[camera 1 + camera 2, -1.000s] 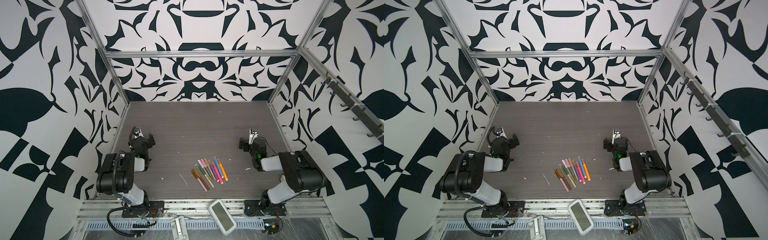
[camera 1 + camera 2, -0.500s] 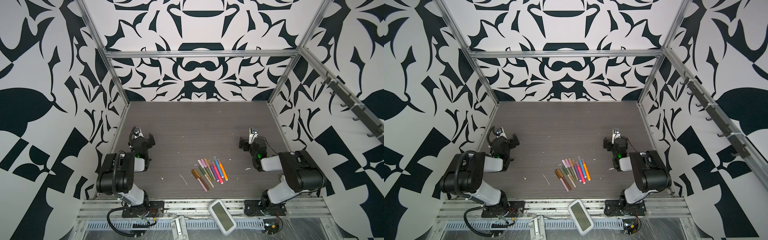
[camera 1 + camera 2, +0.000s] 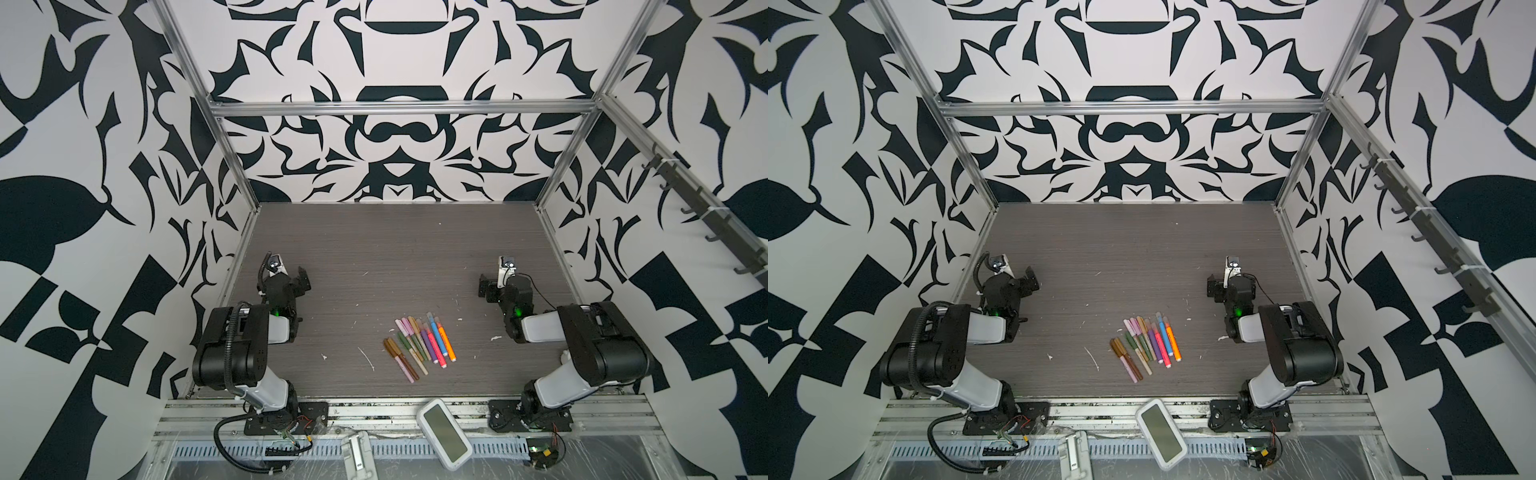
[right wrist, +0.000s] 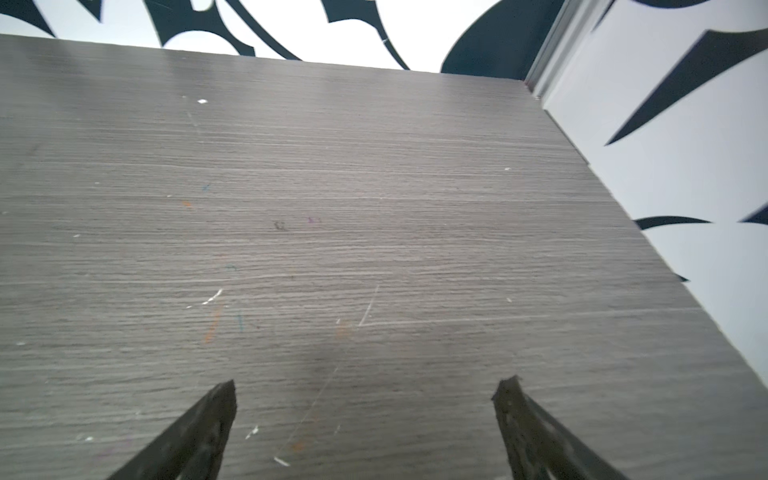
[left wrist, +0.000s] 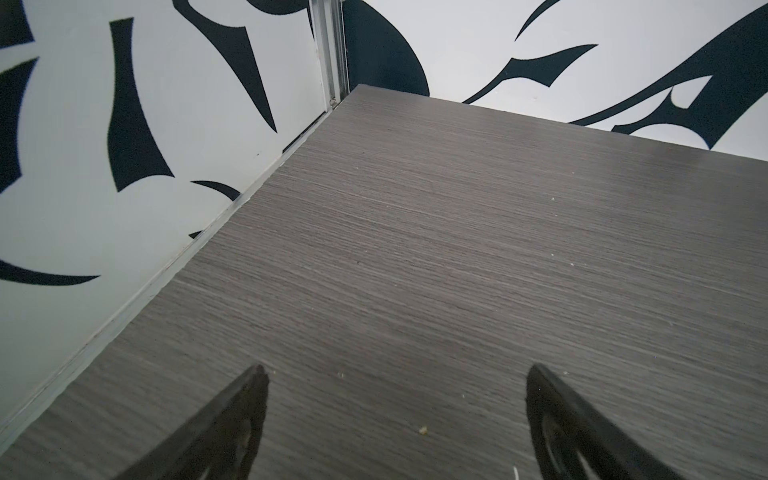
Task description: Open the pen caps
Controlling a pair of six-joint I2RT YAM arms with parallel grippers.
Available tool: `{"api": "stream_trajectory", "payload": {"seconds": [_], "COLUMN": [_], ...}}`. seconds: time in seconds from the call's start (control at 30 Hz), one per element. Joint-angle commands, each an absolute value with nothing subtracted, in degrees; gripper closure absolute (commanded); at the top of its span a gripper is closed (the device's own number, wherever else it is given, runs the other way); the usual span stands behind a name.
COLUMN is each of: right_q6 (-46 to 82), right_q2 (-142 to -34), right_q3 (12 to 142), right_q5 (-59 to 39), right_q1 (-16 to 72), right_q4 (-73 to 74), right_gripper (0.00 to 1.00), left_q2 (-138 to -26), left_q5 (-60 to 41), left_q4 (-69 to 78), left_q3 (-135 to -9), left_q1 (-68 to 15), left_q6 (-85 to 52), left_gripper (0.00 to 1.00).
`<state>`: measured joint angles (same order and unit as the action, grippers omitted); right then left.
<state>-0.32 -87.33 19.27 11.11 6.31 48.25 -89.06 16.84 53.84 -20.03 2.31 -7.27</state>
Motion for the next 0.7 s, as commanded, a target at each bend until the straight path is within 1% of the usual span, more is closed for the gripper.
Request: {"api": "stream_trajectory", "payload": {"seconds": [0.0, 0.07, 0.13, 0.17, 0.23, 0.3, 0.33, 0.4, 0.43, 0.53, 0.67], "right_q6": [-0.67, 0.81, 4.23, 6.19, 13.9, 19.17, 22.48, 27.65, 29.78, 33.21, 36.94], "right_q2": [-76.69, -71.64, -69.35, -68.95, -67.51, -66.49, -66.44, -67.91, -69.01, -71.16, -68.99], "right_q3": [23.93, 29.57, 36.48, 39.54, 43.43, 44.18, 44.49, 45.59, 46.16, 46.18, 42.53], "right_q5": [17.96, 18.26, 18.97, 18.62, 18.65, 13.99, 9.23, 3.52, -0.31, -7.36, -7.44], "right_q1": [8.4, 8.49, 8.44, 8.49, 9.1, 9.06, 9.11, 9.07, 9.14, 9.03, 8.8], "right_q4": [37.89, 23.91, 9.62, 4.16, -3.33, -4.74, -5.21, -7.57, -8.48, -11.62, -15.55], "right_gripper": [0.0, 0.0, 0.0, 0.0, 0.0, 0.0, 0.0, 0.0, 0.0, 0.0, 0.0], "left_q2": [-81.5, -77.17, -74.72, -74.16, -74.57, -76.22, -77.26, -79.86, -81.17, -83.93, -84.72], "left_q5": [15.17, 13.81, 15.15, 13.58, 6.84, 4.97, 4.46, 3.8, 3.86, 2.89, 1.93], "left_q4": [45.04, 34.59, 26.09, 22.04, 15.27, 9.35, 5.99, 0.16, -2.89, -10.2, -15.46], "left_q3": [-22.7, -27.02, -32.1, -34.33, -39.89, -45.02, -47.9, -52.91, -55.6, -61.73, -63.32], "left_q1": [2.57, 2.48, 2.44, 2.41, 1.6, -2.02, -4.48, -9.52, -12.44, -19.22, -26.05], "left_q6": [-7.54, -7.49, -14.59, -17.24, -21.22, -24.94, -25.89, -26.51, -26.89, -29.34, -33.62], "left_gripper": [0.01, 0.01, 0.01, 0.01, 0.01, 0.01, 0.01, 0.01, 0.01, 0.01, 0.01]}}
